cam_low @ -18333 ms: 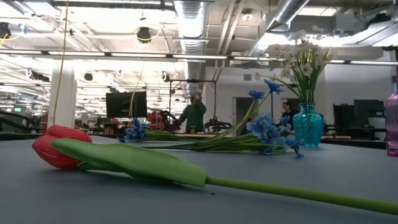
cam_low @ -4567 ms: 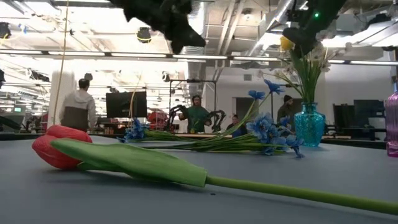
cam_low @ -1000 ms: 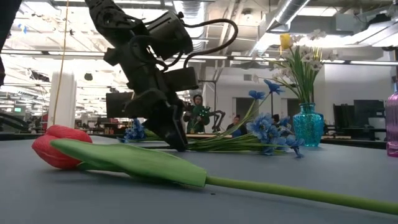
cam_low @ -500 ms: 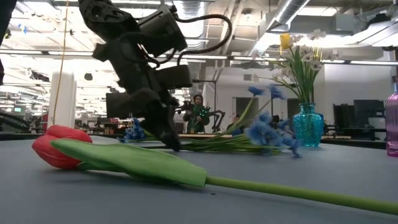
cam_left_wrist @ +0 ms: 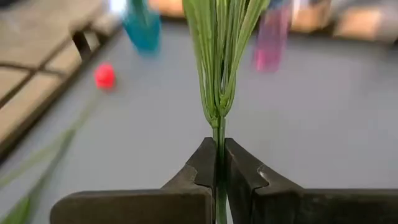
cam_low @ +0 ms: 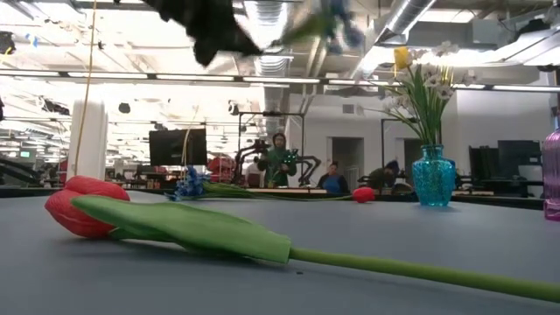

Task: Sort flowers into vase by color
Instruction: Put the bottom blue flowers into the violet vase

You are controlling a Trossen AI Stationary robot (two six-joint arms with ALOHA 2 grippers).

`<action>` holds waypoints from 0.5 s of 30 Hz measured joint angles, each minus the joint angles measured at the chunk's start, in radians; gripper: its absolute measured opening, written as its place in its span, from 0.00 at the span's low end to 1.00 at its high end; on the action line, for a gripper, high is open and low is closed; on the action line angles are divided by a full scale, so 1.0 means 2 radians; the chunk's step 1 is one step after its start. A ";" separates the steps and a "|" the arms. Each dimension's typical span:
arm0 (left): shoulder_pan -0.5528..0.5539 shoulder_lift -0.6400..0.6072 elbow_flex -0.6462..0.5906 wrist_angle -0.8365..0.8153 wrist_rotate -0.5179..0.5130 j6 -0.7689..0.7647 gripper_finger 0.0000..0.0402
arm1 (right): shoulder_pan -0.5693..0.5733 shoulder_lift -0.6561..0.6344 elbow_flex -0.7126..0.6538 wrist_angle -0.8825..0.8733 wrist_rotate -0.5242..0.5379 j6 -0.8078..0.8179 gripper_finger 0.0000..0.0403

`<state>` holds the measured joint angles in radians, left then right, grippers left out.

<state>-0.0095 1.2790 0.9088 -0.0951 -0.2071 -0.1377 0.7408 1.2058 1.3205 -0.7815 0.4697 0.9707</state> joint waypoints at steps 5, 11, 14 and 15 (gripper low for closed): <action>0.004 -0.049 0.000 0.136 0.054 -0.030 0.00 | -0.028 0.005 0.000 0.010 0.042 -0.053 0.65; -0.010 -0.043 0.001 0.279 0.106 -0.063 0.00 | -0.096 0.023 0.000 0.095 0.074 -0.168 0.65; -0.023 -0.027 0.001 0.308 0.121 -0.082 0.00 | -0.129 0.036 0.000 0.179 0.066 -0.252 0.65; -0.027 -0.021 0.001 0.317 0.126 -0.085 0.00 | -0.139 0.041 0.000 0.210 0.062 -0.278 0.65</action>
<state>-0.0633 1.2371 0.9111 0.5396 0.0456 -0.3083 0.4637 1.2876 1.3205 -0.3611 0.5932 0.4140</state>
